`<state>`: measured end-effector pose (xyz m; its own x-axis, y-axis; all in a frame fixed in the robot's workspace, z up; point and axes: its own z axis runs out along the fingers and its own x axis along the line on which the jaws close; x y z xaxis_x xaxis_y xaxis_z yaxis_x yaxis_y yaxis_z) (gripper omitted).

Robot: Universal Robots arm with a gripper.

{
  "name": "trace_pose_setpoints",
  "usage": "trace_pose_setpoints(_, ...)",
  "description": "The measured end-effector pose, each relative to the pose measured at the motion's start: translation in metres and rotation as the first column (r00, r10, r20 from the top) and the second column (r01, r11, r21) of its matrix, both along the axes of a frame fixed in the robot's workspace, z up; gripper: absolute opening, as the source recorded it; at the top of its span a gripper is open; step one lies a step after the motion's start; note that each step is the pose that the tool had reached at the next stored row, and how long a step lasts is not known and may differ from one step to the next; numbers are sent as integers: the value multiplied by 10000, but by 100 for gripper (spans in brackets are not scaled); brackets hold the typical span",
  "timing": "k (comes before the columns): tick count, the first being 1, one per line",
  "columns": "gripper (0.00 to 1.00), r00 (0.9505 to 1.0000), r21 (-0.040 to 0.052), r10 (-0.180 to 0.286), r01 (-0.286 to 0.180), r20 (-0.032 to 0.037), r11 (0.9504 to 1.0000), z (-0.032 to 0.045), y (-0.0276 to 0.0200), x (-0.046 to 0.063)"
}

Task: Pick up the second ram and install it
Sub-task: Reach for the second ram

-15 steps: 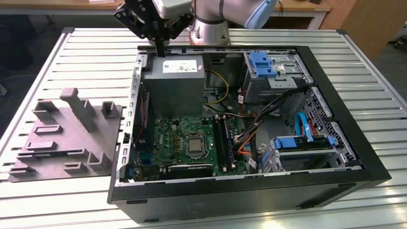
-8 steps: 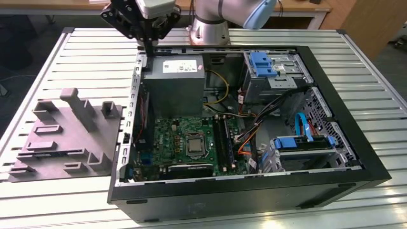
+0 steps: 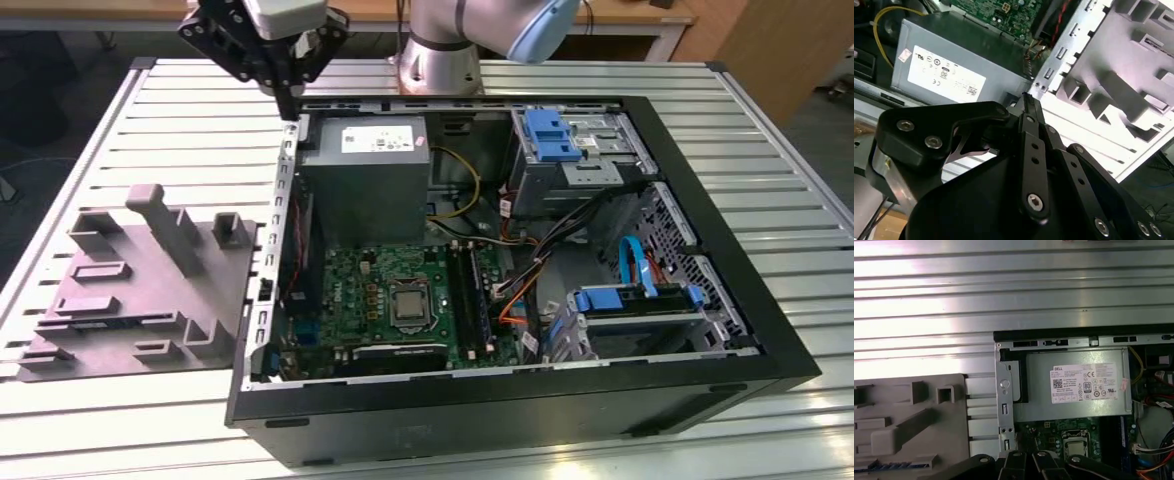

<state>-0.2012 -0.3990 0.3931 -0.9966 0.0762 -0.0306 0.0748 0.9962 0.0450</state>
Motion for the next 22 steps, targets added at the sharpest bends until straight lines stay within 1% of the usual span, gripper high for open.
trace_pose_setpoints(15,10,10000,-1,1,-1,77,10000,-2,0,-574)
trace_pose_setpoints(22,10,9999,0,-1,1,112,10000,-6,0,-872)
